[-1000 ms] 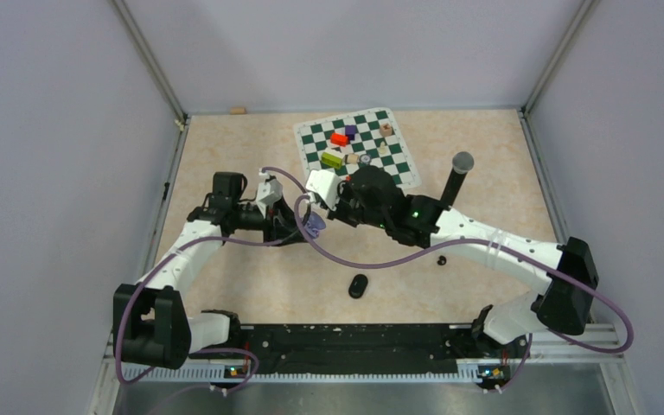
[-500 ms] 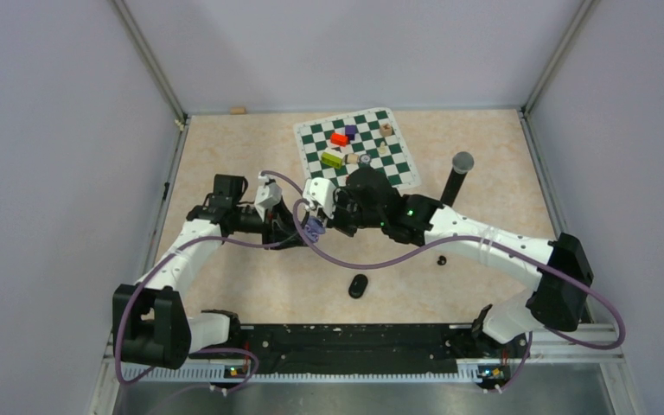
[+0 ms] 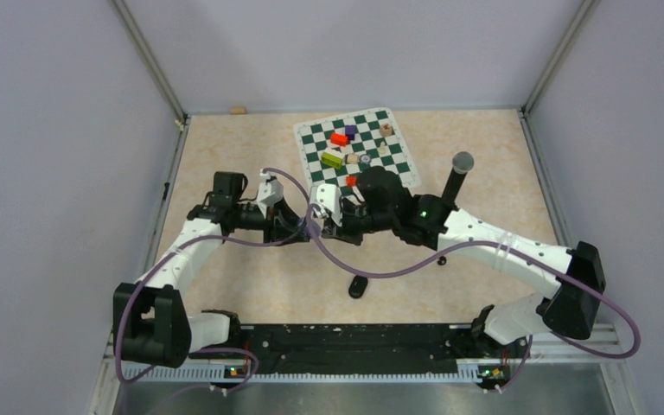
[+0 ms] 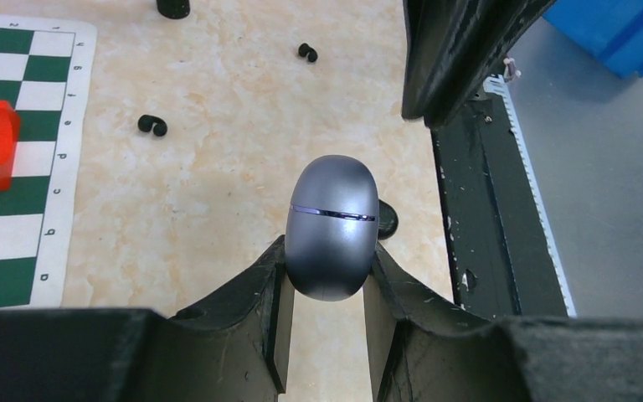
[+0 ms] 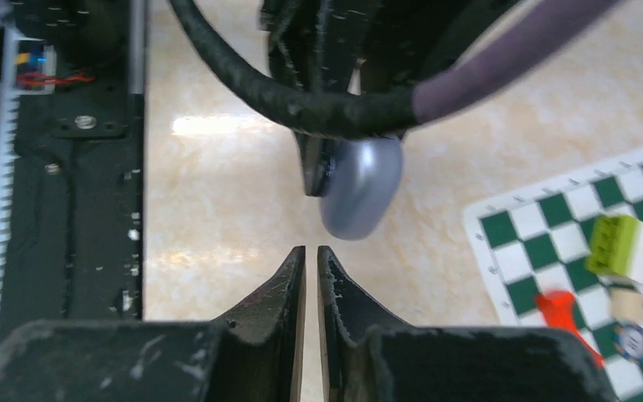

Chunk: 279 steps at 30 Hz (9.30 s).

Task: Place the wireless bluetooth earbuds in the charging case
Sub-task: Close the charging case, then place the charging case at the center of the board, then pick up the charging case at the center of the board.

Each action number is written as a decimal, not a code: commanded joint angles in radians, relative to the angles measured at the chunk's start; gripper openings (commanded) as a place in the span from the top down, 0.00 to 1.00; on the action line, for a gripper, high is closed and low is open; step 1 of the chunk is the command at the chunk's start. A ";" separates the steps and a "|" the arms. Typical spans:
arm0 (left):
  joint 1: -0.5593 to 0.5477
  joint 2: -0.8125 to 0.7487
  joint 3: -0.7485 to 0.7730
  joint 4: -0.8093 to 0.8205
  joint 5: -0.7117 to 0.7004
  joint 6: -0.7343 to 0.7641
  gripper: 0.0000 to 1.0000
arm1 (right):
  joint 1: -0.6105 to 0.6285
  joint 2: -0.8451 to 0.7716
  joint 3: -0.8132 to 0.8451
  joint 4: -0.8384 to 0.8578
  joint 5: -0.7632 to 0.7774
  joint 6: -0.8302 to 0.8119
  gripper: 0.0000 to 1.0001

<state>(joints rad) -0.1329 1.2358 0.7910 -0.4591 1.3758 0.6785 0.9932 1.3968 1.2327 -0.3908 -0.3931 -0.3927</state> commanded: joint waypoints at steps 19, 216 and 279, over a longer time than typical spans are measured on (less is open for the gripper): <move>-0.014 0.453 0.276 0.077 -0.647 -0.464 1.00 | -0.326 -0.218 -0.128 0.374 0.686 0.089 0.01; 0.459 -0.370 -0.017 -0.530 -0.079 0.446 0.01 | 0.035 -0.063 -0.618 0.606 0.649 -0.523 0.01; 0.495 -0.319 0.007 -0.632 -0.049 0.558 0.01 | 0.159 -0.025 -0.508 0.366 0.354 -0.328 0.01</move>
<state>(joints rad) 0.3538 0.9100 0.7578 -1.0752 1.2892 1.2083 1.1004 1.3254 0.6903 -0.0441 -0.0322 -0.7425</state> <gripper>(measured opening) 0.986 0.988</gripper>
